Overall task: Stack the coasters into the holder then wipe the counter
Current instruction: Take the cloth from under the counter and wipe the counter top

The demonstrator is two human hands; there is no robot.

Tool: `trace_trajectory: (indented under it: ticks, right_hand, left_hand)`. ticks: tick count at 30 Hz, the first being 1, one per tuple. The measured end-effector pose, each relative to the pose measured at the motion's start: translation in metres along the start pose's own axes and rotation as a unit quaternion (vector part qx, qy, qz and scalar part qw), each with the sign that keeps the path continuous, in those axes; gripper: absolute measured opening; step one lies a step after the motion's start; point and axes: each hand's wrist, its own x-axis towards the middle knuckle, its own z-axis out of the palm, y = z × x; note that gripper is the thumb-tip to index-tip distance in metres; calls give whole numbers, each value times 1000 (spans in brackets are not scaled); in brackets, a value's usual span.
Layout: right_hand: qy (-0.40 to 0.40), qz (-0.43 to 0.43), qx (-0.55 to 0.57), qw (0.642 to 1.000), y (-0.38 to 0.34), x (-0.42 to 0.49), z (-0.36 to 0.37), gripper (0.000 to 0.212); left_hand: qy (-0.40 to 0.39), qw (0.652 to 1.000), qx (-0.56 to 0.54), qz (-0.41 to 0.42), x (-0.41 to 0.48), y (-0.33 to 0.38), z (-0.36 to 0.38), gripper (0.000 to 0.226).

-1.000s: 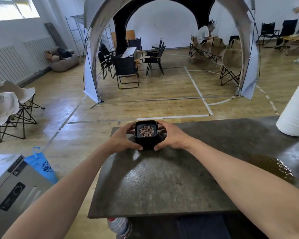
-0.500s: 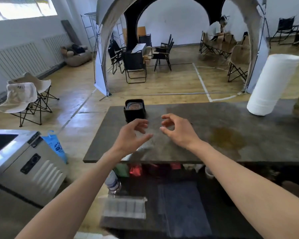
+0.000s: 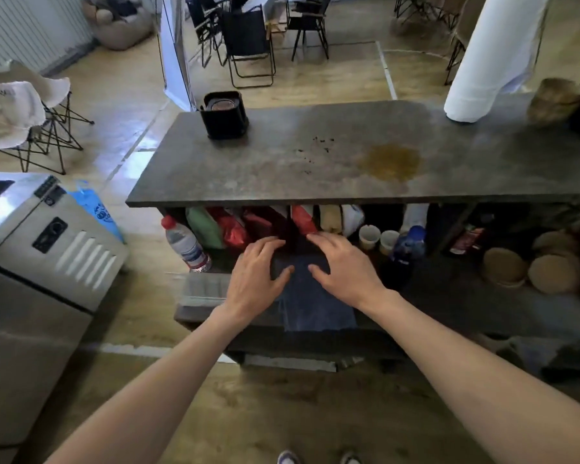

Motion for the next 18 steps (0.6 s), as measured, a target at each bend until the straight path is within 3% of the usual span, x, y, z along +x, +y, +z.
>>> trace_trajectory:
  ticks: [6, 10, 15, 18]
  right_hand:
    - [-126, 95, -57, 986, 46, -17, 67, 67]
    - [-207, 151, -61, 965, 76, -18, 116, 61]
    - [-222, 182, -89, 954, 103, -5, 163, 62]
    - [-191, 169, -121, 959, 107, -12, 184, 64]
  left_hand:
    - [-121, 986, 40, -112, -17, -24, 85, 60]
    - [-162, 980, 46, -104, -20, -50, 144, 65]
    - [-159, 968, 83, -175, -15, -68, 194, 65]
    - [-130, 970, 127, -162, -20, -72, 217, 66]
